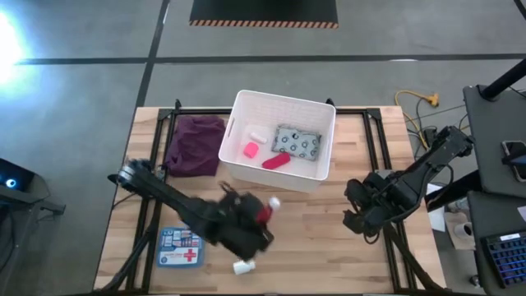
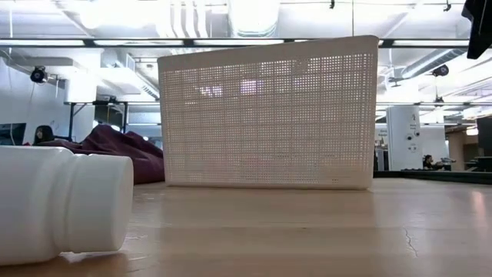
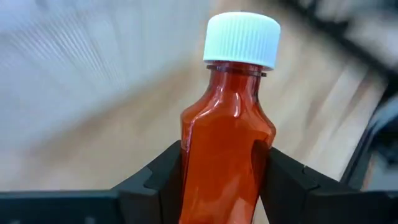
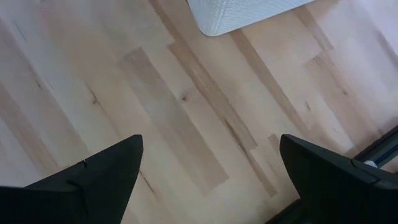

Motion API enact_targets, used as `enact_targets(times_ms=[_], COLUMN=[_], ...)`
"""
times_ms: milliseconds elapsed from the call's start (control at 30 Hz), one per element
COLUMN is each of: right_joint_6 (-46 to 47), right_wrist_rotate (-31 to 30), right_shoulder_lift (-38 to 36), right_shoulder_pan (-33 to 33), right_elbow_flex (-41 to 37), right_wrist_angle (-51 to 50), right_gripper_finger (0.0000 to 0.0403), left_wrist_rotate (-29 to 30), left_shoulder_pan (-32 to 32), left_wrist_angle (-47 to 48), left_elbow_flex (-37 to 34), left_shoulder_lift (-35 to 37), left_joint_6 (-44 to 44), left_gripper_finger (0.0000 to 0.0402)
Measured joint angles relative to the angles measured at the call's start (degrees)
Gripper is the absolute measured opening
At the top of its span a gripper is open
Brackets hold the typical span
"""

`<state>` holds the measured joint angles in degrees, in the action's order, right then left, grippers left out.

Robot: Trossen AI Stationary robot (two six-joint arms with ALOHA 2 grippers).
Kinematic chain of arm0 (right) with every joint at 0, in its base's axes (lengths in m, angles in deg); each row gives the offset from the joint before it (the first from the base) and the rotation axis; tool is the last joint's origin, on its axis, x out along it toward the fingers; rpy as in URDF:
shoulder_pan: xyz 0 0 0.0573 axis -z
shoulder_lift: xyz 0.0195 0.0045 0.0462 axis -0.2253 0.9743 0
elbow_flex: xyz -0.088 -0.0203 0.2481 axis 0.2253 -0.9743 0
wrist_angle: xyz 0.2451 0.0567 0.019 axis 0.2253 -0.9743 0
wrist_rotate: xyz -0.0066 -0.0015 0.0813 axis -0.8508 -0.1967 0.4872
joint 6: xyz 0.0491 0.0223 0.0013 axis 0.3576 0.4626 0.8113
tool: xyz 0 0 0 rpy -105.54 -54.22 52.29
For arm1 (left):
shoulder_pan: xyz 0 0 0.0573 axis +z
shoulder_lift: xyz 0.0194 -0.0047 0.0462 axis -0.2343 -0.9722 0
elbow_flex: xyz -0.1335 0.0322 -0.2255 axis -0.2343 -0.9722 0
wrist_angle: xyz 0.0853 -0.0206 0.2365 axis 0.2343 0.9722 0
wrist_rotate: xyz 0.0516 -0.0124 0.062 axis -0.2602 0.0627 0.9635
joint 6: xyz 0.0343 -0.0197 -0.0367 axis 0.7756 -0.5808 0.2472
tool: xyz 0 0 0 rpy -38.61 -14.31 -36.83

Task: Pick & place medical supplies in basket/bin
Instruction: Put the brown medicine bottle into the white bin, then put the white pill bottle into the white bin

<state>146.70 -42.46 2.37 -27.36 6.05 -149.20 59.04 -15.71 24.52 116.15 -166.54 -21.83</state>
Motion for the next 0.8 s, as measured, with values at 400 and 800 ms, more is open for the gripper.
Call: enact_targets(times_ms=[400,800], right_joint_6=[0.6,-6.9], right_wrist_rotate=[-3.4,-6.0], right_shoulder_lift=[0.0,0.1], right_shoulder_pan=[0.0,-1.2], right_elbow_flex=[-0.2,-0.2], right_wrist_angle=[3.8,15.0], right_gripper_finger=[0.0370,0.0370], left_wrist_rotate=[2.1,-17.1], left_shoulder_pan=[28.4,32.8], left_wrist_angle=[-0.5,1.8], left_elbow_flex=[0.0,-0.1], left_shoulder_lift=[11.7,13.0], left_joint_6=[37.5,39.6], left_gripper_finger=[0.0184,0.0330])
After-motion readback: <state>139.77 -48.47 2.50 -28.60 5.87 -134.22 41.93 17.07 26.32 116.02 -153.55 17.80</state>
